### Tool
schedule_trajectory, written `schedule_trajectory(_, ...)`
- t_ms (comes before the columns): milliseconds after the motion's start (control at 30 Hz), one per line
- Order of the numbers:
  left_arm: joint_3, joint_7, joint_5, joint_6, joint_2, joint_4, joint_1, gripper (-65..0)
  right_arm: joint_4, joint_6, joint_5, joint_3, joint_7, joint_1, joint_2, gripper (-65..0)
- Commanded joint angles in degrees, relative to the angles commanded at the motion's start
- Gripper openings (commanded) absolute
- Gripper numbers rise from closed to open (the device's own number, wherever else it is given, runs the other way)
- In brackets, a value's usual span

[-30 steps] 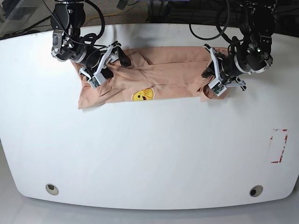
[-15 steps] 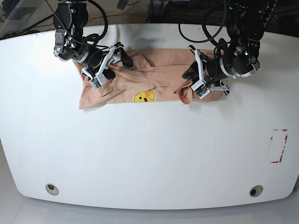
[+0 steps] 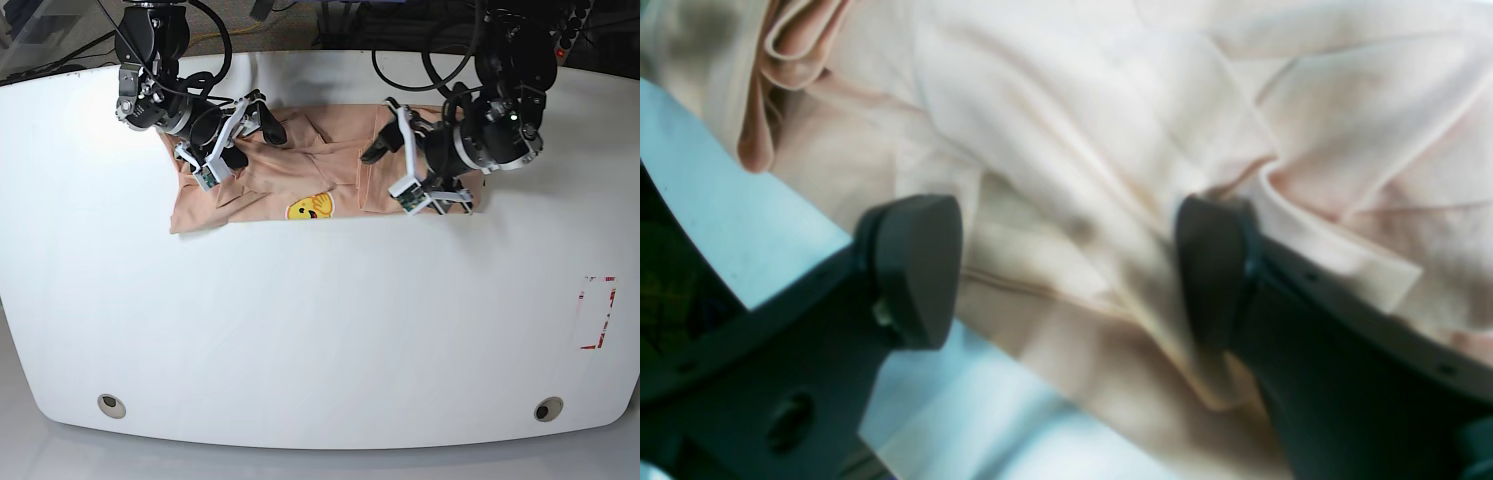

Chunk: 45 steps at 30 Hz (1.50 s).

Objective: Fold the T-shirt properly
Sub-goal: 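Move the left gripper inward and pinch the shirt's middle, then grasp both shirt ends and push them toward each other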

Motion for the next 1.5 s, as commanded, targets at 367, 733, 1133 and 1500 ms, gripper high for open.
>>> schedule_trajectory(367, -10.2, -0.26, 0.0, -0.35, -5.45, -5.63, 5.8, -27.9, 3.34, -0.18, 17.23, 17.49, -6.07, 3.52, -1.49, -15.9)
schedule_trajectory(733, -10.2, -7.03, -0.35, -2.99, -6.86, -14.51, 7.03, -27.9, -17.76, 0.0, 21.1, 28.84, -10.73, 10.99, 5.19, -16.0)
schedule_trajectory(1133, -15.47, -6.95, 0.09, -3.74, -6.42, -7.47, 6.24, -35.3, -20.13, 0.09, 20.92, 23.56, -10.2, 11.08, 1.41, -16.0)
schedule_trajectory(1500, -15.47, -7.21, 0.09, -3.74, -5.27, -17.05, 4.48, -35.6, -19.96, -0.35, 20.84, 17.05, -8.0, 10.99, -1.05, -20.3)
